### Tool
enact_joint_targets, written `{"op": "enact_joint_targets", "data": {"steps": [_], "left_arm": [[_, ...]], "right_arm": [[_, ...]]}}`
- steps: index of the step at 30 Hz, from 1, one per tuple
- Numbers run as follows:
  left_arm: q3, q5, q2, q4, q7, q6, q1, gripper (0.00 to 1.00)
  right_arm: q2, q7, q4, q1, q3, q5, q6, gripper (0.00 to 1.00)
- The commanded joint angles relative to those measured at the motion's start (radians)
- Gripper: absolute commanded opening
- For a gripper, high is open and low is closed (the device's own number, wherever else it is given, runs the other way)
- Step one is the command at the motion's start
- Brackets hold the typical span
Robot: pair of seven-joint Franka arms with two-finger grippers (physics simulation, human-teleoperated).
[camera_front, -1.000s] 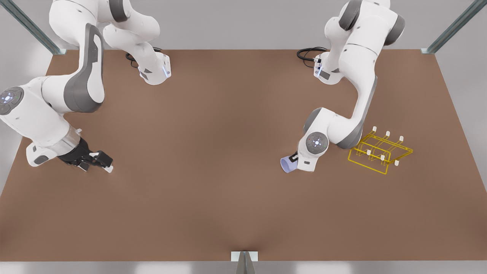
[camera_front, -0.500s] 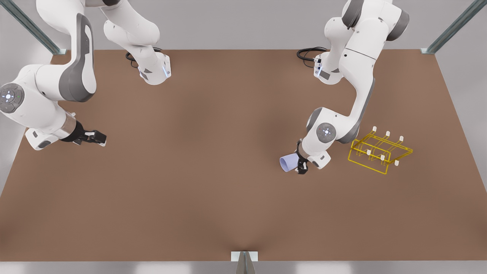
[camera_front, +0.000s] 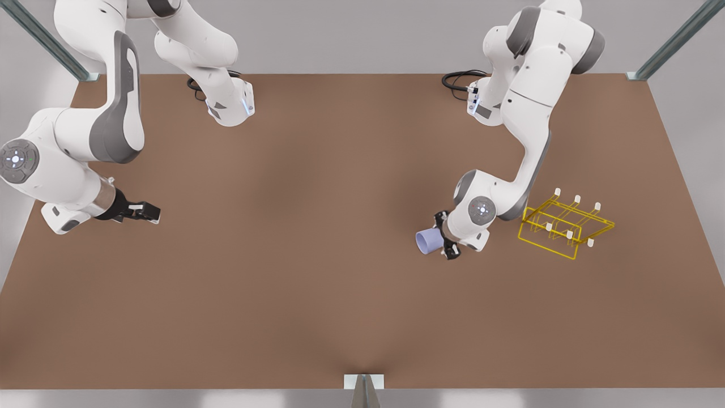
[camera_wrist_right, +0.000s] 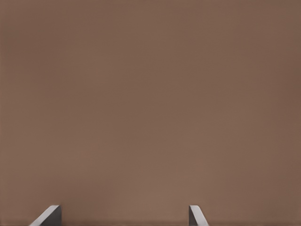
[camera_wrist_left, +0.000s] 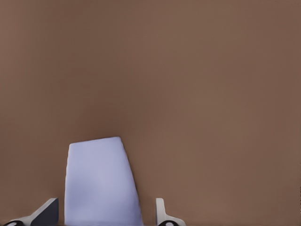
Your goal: Place the cup on the cup holder
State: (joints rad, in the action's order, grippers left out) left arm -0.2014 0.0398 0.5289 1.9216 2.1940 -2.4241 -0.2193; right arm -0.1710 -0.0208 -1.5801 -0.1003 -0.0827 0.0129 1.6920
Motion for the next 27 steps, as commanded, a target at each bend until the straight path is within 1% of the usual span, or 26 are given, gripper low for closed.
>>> {"op": "enact_joint_targets", "data": {"steps": [1, 8, 17, 27], "left_arm": [[-0.001, 0.003, 0.005, 0.0, 0.26, -0.044, 0.0, 1.0], [0.0, 0.0, 0.028, 0.008, 0.257, -0.029, 0.001, 1.0], [-0.004, 0.022, 0.008, 0.005, 0.262, 0.02, 0.0, 1.0], [-0.003, 0.0, 0.04, -0.001, 0.224, -0.007, 0.0, 1.0]], "right_arm": [[0.001, 0.007, 0.0, -0.001, 0.0, -0.001, -0.005, 1.0], [-0.005, 0.006, 0.005, -0.001, 0.0, -0.001, -0.003, 1.0], [-0.008, 0.009, 0.022, -0.001, 0.0, -0.002, -0.002, 1.0], [-0.016, 0.01, 0.02, -0.002, 0.0, -0.002, -0.002, 1.0]]}}
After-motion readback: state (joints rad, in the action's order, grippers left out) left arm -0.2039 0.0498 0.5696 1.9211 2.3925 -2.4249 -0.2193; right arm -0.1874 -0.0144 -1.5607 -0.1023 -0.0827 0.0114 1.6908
